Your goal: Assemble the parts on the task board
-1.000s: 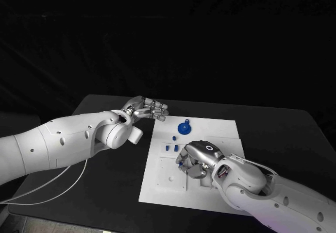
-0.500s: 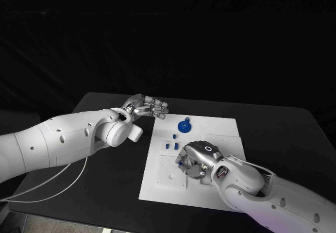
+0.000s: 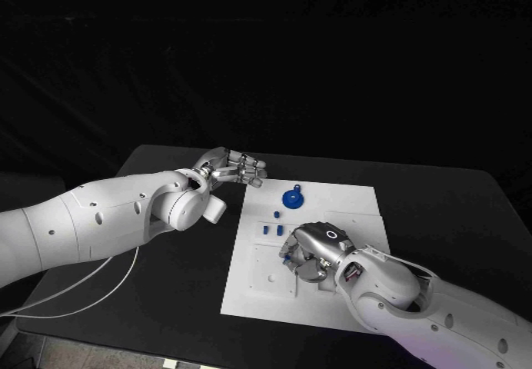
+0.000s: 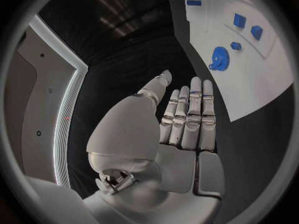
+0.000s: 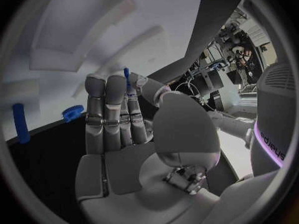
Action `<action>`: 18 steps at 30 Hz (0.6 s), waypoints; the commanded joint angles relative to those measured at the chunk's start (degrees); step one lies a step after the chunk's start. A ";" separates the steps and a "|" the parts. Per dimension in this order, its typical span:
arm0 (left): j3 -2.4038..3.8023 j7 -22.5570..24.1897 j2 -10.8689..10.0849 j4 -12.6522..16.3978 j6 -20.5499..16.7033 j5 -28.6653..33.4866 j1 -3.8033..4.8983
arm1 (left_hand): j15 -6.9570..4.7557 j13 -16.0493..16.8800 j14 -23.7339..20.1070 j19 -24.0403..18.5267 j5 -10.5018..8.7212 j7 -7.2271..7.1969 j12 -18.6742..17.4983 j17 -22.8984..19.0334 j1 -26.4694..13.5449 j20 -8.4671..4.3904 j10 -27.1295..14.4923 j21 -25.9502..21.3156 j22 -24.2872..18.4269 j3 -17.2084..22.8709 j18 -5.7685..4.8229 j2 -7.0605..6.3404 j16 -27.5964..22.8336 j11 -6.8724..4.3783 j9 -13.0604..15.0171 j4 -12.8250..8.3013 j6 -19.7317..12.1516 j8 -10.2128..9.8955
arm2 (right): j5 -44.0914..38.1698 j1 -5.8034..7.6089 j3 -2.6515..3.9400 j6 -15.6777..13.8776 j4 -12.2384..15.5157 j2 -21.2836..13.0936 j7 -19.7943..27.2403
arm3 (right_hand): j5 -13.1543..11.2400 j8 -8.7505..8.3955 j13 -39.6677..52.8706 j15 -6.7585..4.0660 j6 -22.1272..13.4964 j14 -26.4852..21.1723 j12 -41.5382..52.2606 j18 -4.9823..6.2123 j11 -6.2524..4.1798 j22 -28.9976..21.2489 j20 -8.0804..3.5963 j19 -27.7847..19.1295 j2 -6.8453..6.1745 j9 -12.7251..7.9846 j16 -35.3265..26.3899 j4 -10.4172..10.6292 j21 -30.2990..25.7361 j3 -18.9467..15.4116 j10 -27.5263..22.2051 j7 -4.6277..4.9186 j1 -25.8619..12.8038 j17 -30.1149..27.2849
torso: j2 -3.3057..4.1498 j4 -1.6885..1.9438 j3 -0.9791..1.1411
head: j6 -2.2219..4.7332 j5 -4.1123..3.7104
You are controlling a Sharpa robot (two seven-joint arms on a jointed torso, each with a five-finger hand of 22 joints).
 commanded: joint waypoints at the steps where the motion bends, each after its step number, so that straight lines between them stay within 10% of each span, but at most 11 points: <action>1: 0.06 0.27 0.11 0.00 0.95 0.33 0.06 | 0.07 -0.03 0.13 -0.14 -0.15 -0.04 -0.18 0.07 -0.28 -0.26 -0.11 0.37 -0.04 -0.03 0.10 0.44 -0.19 0.00 0.09 0.31 -0.39 0.12 | -0.95 -0.12 -0.06 -0.02 -0.04 -0.09 -0.50 | 0.15 0.14 0.07 -0.26 0.30 -0.02 0.18 1.14 -0.49 2.53 -0.07 0.80 0.28 0.09 0.22 0.09 -0.38 0.38 0.71 0.10 0.36 -0.09 | 0.01 -0.04 -0.04 | -0.12 0.03; 18: 0.06 0.16 0.06 -0.25 1.13 0.30 0.06 | 0.09 -0.03 0.07 -0.12 -0.15 -0.03 -0.18 0.10 -0.18 -0.23 -0.20 0.35 -0.23 -0.14 0.11 0.41 -0.19 0.02 0.09 0.47 -0.48 0.12 | -0.86 -0.19 -0.06 -0.68 0.31 -0.18 -0.19 | 0.08 0.14 0.07 -0.32 0.43 -0.04 0.17 1.10 -0.53 2.62 -0.12 0.87 0.18 0.12 0.25 0.10 -0.49 0.53 0.87 0.06 0.31 -0.12 | -0.01 -0.04 -0.01 | -0.27 0.27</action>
